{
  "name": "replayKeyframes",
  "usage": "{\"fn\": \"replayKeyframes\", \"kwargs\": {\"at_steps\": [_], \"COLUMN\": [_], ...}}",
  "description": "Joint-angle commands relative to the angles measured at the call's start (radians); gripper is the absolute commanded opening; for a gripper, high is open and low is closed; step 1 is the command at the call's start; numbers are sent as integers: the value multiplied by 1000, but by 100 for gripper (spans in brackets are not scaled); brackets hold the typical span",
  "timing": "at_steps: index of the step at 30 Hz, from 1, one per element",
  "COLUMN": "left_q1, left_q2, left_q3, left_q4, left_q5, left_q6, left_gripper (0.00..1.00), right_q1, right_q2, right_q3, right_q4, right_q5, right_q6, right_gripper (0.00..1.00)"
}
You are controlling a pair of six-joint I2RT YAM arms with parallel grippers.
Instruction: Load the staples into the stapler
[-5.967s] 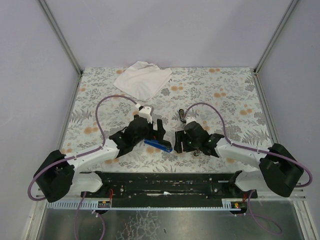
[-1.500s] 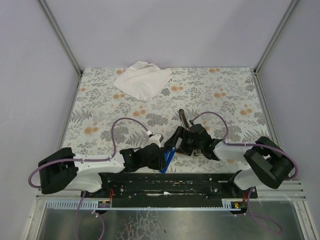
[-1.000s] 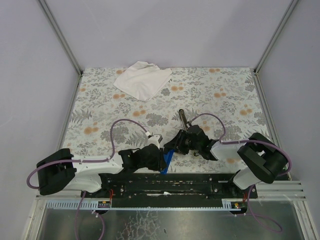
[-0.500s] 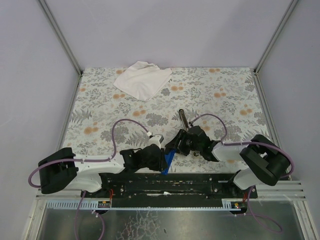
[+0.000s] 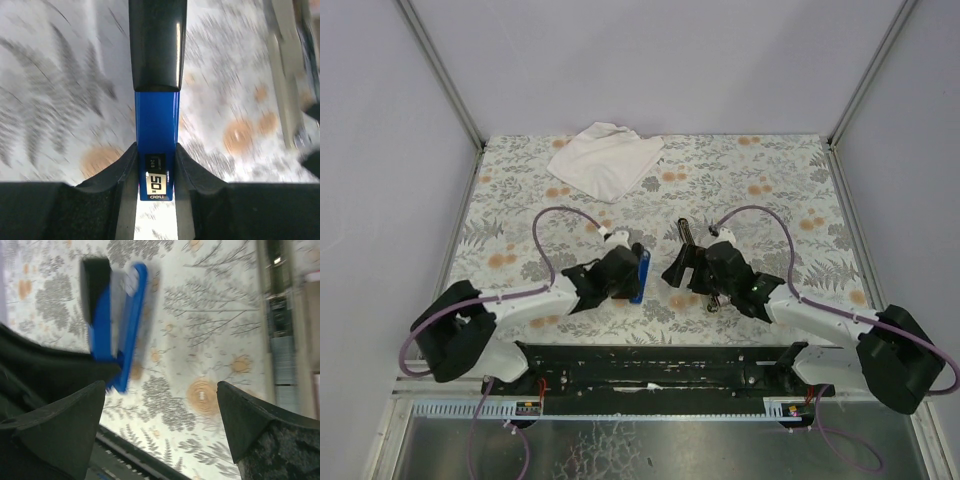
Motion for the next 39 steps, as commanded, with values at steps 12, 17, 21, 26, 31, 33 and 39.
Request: {"fn": "replayKeyframes", "kwargs": {"at_steps": [12,17,21,26,31,33,39], "left_q1": [375,398,400,400,401,402,403], "left_q2": [446,403,309,178,25,-36,-193], "left_q3": [417,399,332,223,114,83,28], "left_q4": [105,92,98,98,98,84,7], "left_q5": [23,36,37,56,101,114,130], "left_q6": [385,388,366,298,227,208,159], "left_gripper": [33,72,87,92,93,94,95], "right_q1": [-73,-99,-101,-110,-124,-132,-156], "right_q2": [16,108,175,295,418,463,570], "right_q3": [186,255,295,384,467,497,550], "right_q4": [-392,-407,-362,-319,-290,-288,-268], "right_q5": [262,258,239,231,263,277,252], "right_q6": [-416,-491,-557,-626,-665,-682,-719], "right_gripper": [89,88,80,66,64,62,56]}}
